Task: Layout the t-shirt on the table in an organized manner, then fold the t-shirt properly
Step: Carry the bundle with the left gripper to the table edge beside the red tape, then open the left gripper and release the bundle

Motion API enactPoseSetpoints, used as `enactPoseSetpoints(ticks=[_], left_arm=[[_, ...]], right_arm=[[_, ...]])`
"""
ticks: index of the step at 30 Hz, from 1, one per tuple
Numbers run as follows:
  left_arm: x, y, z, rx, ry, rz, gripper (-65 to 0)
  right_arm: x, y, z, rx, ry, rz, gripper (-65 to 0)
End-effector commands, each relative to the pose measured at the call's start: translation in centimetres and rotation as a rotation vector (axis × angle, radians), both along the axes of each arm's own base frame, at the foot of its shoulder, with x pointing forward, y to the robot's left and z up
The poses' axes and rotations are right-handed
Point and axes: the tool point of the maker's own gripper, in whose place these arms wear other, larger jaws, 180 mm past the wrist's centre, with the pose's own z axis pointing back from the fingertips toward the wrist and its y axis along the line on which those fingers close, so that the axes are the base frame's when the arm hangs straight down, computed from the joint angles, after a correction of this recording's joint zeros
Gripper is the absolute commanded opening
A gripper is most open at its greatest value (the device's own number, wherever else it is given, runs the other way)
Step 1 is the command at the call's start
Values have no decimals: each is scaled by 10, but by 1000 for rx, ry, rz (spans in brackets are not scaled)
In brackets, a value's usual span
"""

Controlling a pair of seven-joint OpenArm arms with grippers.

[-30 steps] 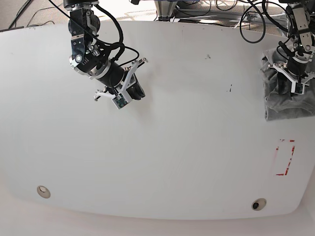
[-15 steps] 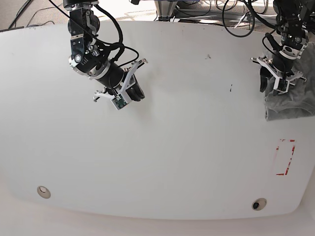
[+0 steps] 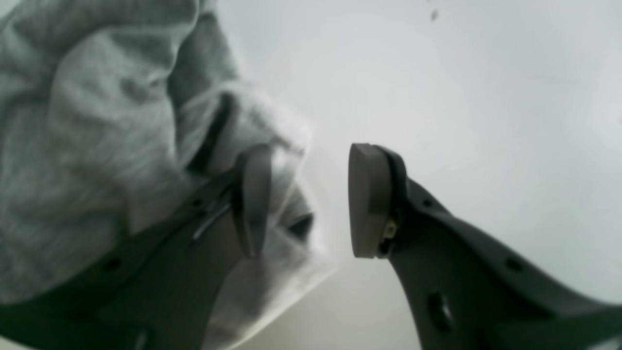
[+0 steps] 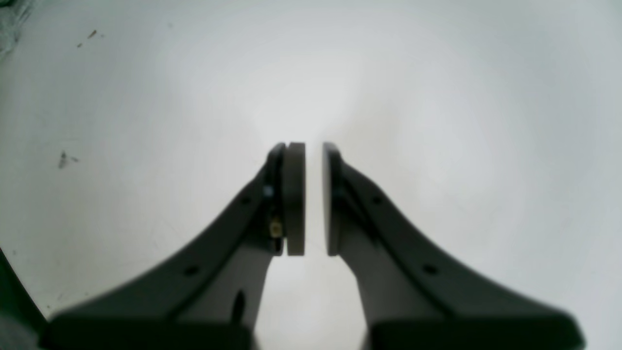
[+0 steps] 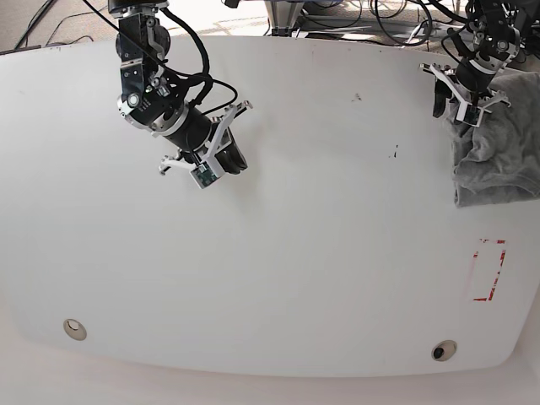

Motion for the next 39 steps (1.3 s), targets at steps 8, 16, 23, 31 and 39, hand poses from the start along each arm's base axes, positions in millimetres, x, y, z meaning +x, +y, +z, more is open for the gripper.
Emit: enactPoseSetpoints(ticks=[8, 16, 23, 31, 39], left_arm=[[2, 69, 1, 64, 0, 116, -411], [7, 104, 12, 86, -19, 171, -411], [7, 123, 26, 106, -45, 203, -411], [13, 112, 41, 129, -79, 162, -411], [33, 65, 59, 61, -165, 71, -411]], right_arm=[[5, 3, 15, 26, -52, 8, -591], [4, 3, 14, 24, -50, 8, -591], [4, 3, 14, 23, -50, 9, -591], [5, 3, 15, 23, -52, 9, -591], [6, 4, 22, 27, -73, 10, -591]])
